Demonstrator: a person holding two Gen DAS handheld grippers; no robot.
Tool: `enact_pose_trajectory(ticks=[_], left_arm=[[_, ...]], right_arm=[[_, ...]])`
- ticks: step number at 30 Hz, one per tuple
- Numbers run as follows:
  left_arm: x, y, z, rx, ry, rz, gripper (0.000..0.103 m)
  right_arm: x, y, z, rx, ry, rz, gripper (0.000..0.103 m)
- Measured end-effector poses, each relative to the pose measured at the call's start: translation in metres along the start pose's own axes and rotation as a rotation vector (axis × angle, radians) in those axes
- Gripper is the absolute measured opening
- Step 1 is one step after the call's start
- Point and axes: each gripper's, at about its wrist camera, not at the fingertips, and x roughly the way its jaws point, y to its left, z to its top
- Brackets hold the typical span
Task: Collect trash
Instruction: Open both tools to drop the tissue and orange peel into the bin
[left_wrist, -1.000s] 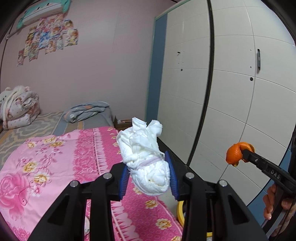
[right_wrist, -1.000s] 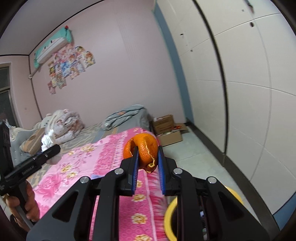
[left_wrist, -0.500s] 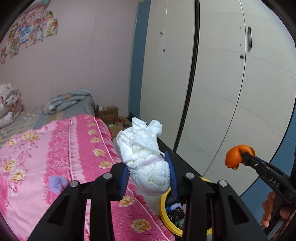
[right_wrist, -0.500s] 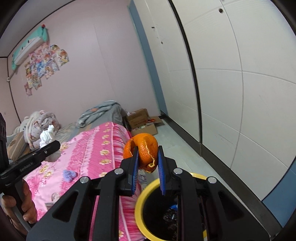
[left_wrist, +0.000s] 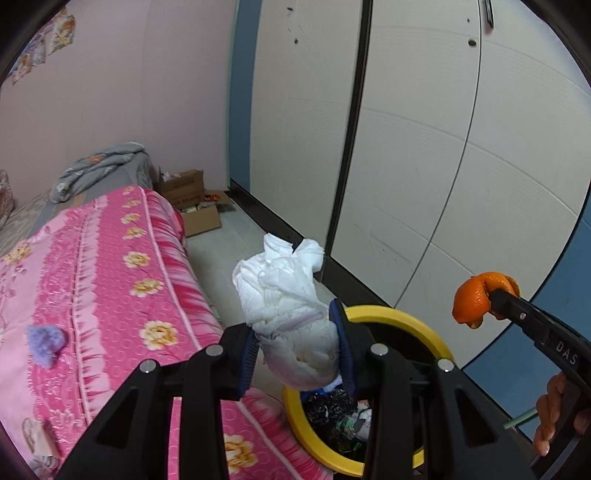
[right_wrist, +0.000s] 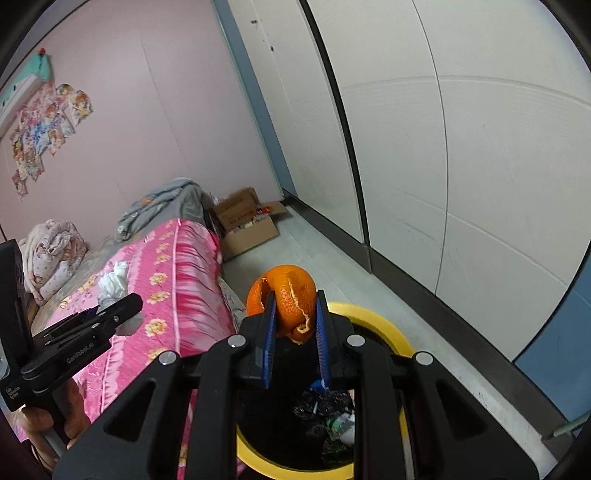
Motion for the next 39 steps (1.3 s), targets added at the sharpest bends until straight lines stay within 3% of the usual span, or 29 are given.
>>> enact_pose_trajectory(ticks=[14, 22, 30, 34, 37, 39], left_arm=[[0.063, -0.020, -0.027, 0.005, 0.109, -0.039, 0.035], [0.070, -0.031, -0.031, 0.027, 0.122, -0.055, 0.035], [0.065, -0.038, -0.030, 0.041, 0.112, -0.066, 0.036], [0.058, -0.039, -0.030, 0.035, 0.102, -0.067, 0.050], [0.049, -0.035, -0.028, 0.016, 0.082, -0.073, 0.065], [0.041, -0.031, -0.026, 0.003, 0.068, -0.071, 0.070]], right_arm=[[0.054, -0.028, -0.026, 0.049, 0.098, -0.039, 0.018], [0.063, -0.038, -0.036, 0.072, 0.126, -0.052, 0.019], [0.052, -0.041, -0.037, 0.067, 0.096, -0.090, 0.022], [0.048, -0.041, -0.037, 0.079, 0.090, -0.104, 0.027], [0.038, -0.041, -0.036, 0.086, 0.061, -0.122, 0.047], [0.030, -0.039, -0.034, 0.086, 0.041, -0.132, 0.047]])
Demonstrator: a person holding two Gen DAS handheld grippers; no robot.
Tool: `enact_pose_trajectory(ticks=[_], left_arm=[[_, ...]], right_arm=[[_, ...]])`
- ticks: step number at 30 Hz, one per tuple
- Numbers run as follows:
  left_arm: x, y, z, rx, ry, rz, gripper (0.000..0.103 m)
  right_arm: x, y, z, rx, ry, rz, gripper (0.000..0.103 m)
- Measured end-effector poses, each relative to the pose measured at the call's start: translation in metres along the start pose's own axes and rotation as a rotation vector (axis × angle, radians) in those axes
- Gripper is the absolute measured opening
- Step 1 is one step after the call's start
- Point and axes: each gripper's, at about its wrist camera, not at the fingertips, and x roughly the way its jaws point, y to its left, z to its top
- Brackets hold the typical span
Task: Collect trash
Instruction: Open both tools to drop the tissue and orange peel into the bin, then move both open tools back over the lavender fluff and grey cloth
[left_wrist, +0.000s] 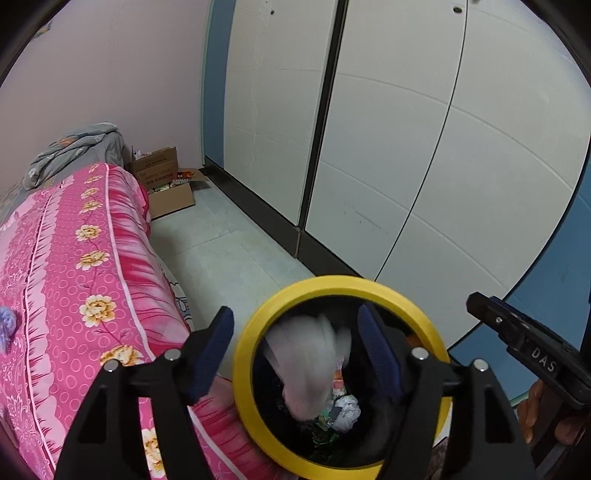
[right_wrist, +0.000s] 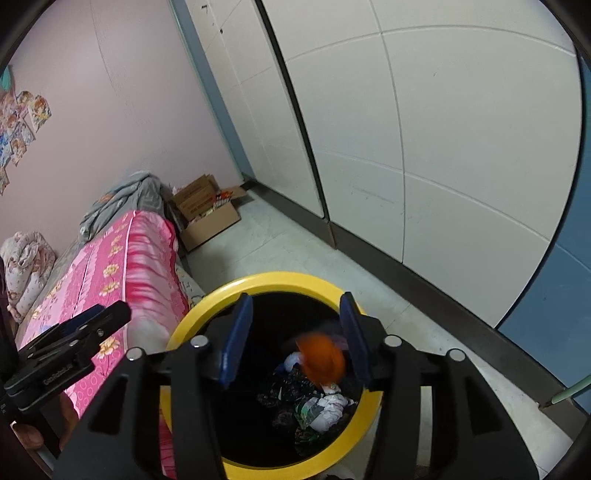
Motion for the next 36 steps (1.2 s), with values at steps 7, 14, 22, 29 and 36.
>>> enact_pose_trajectory(ticks=[7, 14, 22, 29, 36], left_arm=[[-0.034, 0.020, 0.006, -0.024, -0.062, 0.071, 0.085], [-0.081, 0.059, 0.001, -0.051, -0.111, 0.150, 0.088], [-0.134, 0.114, -0.014, -0.124, -0.159, 0.228, 0.089], [-0.172, 0.159, -0.041, -0.142, -0.172, 0.329, 0.089], [-0.194, 0.214, -0.074, -0.202, -0.136, 0.405, 0.089]], right_arm=[[-0.022, 0.008, 0.008, -0.001, -0.049, 0.016, 0.065], [-0.035, 0.029, 0.016, -0.027, -0.049, 0.123, 0.073], [-0.048, 0.087, 0.023, -0.132, -0.037, 0.286, 0.081], [-0.051, 0.156, 0.021, -0.253, -0.009, 0.397, 0.084], [-0.034, 0.228, 0.013, -0.342, 0.058, 0.472, 0.084]])
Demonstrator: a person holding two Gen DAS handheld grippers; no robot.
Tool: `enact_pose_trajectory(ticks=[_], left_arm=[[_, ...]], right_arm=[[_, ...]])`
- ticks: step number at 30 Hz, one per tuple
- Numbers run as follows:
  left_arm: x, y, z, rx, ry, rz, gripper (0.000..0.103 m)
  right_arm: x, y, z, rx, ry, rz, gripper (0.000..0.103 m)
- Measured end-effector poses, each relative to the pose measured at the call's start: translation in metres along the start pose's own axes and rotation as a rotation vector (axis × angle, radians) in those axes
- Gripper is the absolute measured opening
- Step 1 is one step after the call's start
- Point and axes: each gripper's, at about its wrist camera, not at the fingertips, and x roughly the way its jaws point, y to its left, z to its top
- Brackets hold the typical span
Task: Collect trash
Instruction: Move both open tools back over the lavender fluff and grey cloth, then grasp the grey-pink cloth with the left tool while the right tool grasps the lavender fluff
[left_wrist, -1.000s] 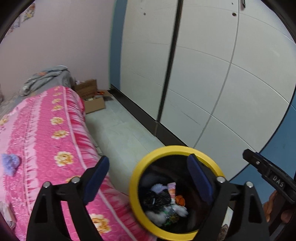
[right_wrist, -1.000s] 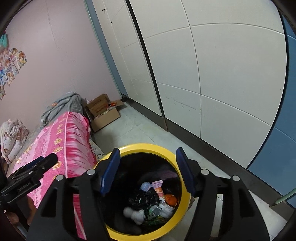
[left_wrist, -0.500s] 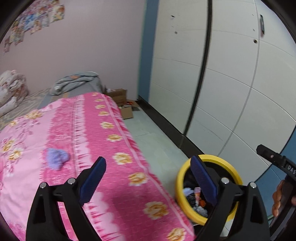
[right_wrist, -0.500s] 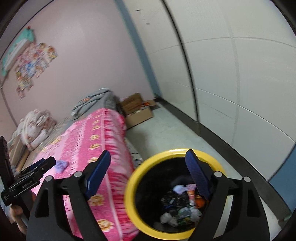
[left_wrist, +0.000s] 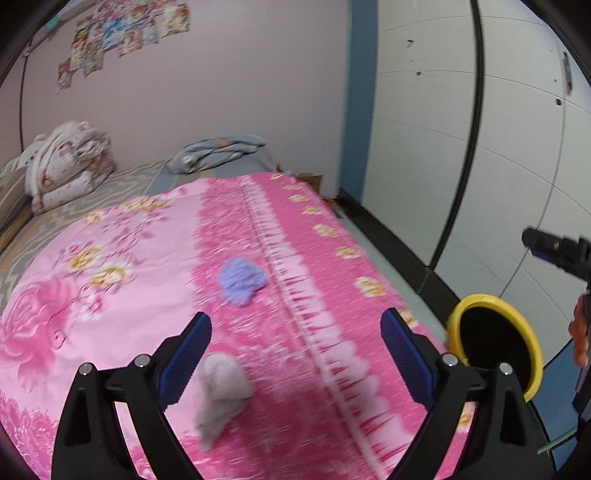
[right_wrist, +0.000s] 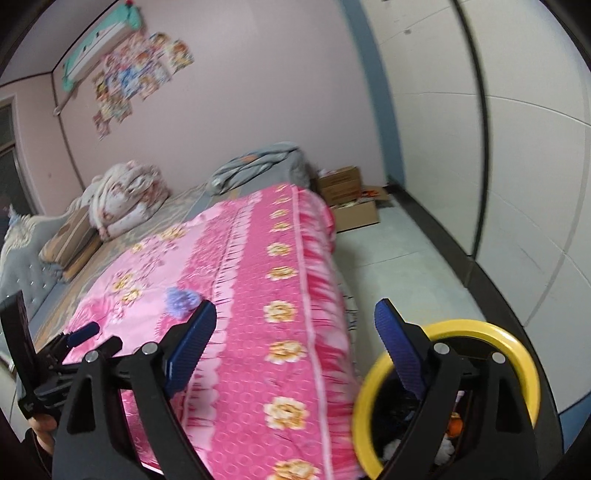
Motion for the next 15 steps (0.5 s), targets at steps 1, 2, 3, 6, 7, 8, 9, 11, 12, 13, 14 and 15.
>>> enact_pose_trajectory(ticks=[1, 2, 3, 6, 7, 8, 9, 11, 12, 13, 14, 15], left_arm=[[0.001, 0.008, -0.004, -0.006, 0.011, 0.009, 0.089], [0.002, 0.016, -0.008, -0.011, 0.020, 0.016, 0.089], [0.001, 0.022, -0.012, -0.013, 0.024, 0.020, 0.089], [0.004, 0.038, -0.022, -0.020, 0.038, 0.037, 0.089], [0.006, 0.043, -0.026, -0.026, 0.045, 0.040, 0.089], [0.008, 0.048, -0.029, -0.034, 0.052, 0.041, 0.089], [0.010, 0.051, -0.031, -0.039, 0.056, 0.042, 0.089], [0.016, 0.058, -0.035, -0.050, 0.069, 0.044, 0.089], [0.019, 0.061, -0.037, -0.053, 0.076, 0.046, 0.089], [0.024, 0.064, -0.038, -0.055, 0.083, 0.049, 0.089], [0.027, 0.066, -0.040, -0.058, 0.088, 0.050, 0.089], [0.031, 0.068, -0.041, -0.063, 0.095, 0.050, 0.089]], right_arm=[[0.010, 0.011, 0.003, -0.019, 0.013, 0.024, 0.084], [0.018, 0.018, 0.005, -0.034, 0.023, 0.039, 0.084], [0.025, 0.024, 0.008, -0.044, 0.032, 0.052, 0.084], [0.051, 0.047, 0.014, -0.082, 0.080, 0.122, 0.084], [0.062, 0.056, 0.015, -0.097, 0.097, 0.139, 0.084], [0.071, 0.062, 0.015, -0.107, 0.111, 0.156, 0.084], [0.080, 0.068, 0.016, -0.115, 0.123, 0.169, 0.084], [0.100, 0.082, 0.016, -0.143, 0.147, 0.191, 0.084], [0.106, 0.085, 0.016, -0.149, 0.152, 0.196, 0.084], [0.115, 0.090, 0.015, -0.158, 0.160, 0.201, 0.084], [0.122, 0.095, 0.015, -0.165, 0.168, 0.211, 0.084], [0.131, 0.101, 0.014, -0.173, 0.177, 0.225, 0.084]])
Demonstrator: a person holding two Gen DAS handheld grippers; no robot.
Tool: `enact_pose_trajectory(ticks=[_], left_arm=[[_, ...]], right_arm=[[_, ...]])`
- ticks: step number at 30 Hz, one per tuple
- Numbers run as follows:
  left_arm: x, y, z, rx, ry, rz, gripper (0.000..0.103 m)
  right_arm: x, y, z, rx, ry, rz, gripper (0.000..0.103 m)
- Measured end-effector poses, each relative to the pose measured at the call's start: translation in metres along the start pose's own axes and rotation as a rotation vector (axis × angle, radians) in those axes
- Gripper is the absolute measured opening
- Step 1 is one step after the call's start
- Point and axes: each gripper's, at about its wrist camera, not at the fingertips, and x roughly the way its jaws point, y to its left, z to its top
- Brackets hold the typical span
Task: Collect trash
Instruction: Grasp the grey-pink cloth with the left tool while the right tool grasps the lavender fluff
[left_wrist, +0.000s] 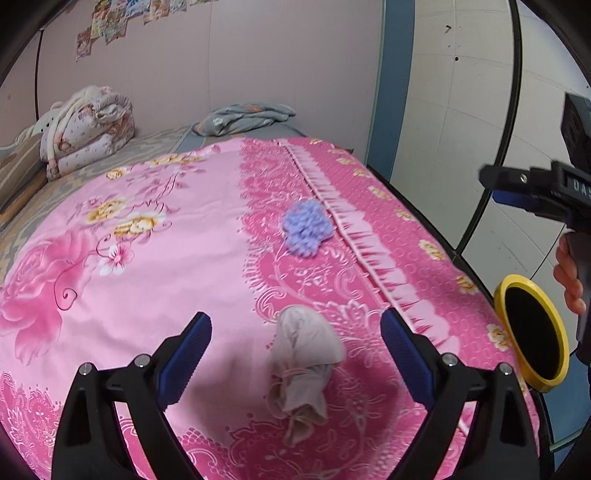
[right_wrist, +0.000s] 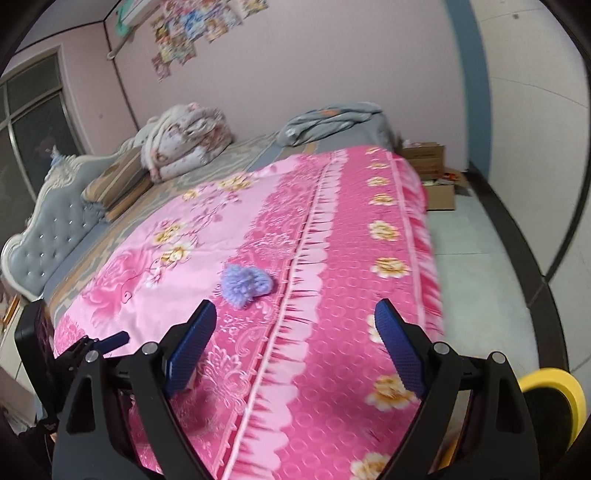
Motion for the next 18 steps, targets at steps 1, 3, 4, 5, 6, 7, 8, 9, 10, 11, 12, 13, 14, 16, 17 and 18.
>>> enact_pose_trajectory(ticks=[1, 3, 4, 5, 6, 7, 8, 9, 10, 11, 12, 13, 14, 16, 17, 18], left_arm=[[0.004, 0.003, -0.001, -0.008, 0.007, -0.005, 0.089], [0.012, 0.008, -0.003, -0.024, 0.018, -0.015, 0.089], [0.015, 0.009, -0.003, -0.029, 0.021, -0.019, 0.089], [0.019, 0.011, -0.005, -0.038, 0.026, -0.026, 0.089], [0.022, 0.013, -0.005, -0.043, 0.030, -0.030, 0.089], [0.026, 0.015, -0.006, -0.053, 0.039, -0.037, 0.089], [0.029, 0.018, -0.007, -0.064, 0.046, -0.045, 0.089], [0.033, 0.021, -0.007, -0.079, 0.056, -0.059, 0.089], [0.037, 0.024, -0.008, -0.097, 0.067, -0.076, 0.089], [0.040, 0.028, -0.009, -0.114, 0.076, -0.091, 0.089], [0.043, 0.030, -0.009, -0.124, 0.081, -0.100, 0.089], [0.045, 0.032, -0.010, -0.137, 0.086, -0.114, 0.089], [0.046, 0.034, -0.010, -0.144, 0.087, -0.122, 0.088], [0.048, 0.035, -0.009, -0.154, 0.084, -0.133, 0.087], [0.050, 0.035, -0.010, -0.156, 0.086, -0.142, 0.086], [0.051, 0.035, -0.010, -0.157, 0.089, -0.146, 0.082]], right_arm=[[0.010, 0.005, 0.002, -0.014, 0.007, 0.010, 0.084], [0.032, 0.014, 0.005, -0.047, 0.024, 0.033, 0.084], [0.041, 0.018, 0.007, -0.059, 0.031, 0.038, 0.084], [0.050, 0.022, 0.008, -0.071, 0.038, 0.046, 0.084], [0.064, 0.028, 0.010, -0.093, 0.050, 0.062, 0.084], [0.072, 0.031, 0.010, -0.105, 0.057, 0.067, 0.084], [0.081, 0.035, 0.010, -0.116, 0.066, 0.070, 0.084], [0.093, 0.038, 0.011, -0.123, 0.078, 0.077, 0.084], [0.106, 0.041, 0.011, -0.127, 0.093, 0.084, 0.084], [0.116, 0.043, 0.011, -0.131, 0.105, 0.084, 0.084], [0.129, 0.046, 0.011, -0.137, 0.117, 0.085, 0.084], [0.138, 0.048, 0.011, -0.137, 0.124, 0.086, 0.084], [0.146, 0.050, 0.011, -0.136, 0.131, 0.086, 0.084], [0.166, 0.054, 0.011, -0.139, 0.145, 0.081, 0.084], [0.171, 0.054, 0.010, -0.142, 0.149, 0.083, 0.084], [0.179, 0.056, 0.010, -0.146, 0.157, 0.084, 0.084]])
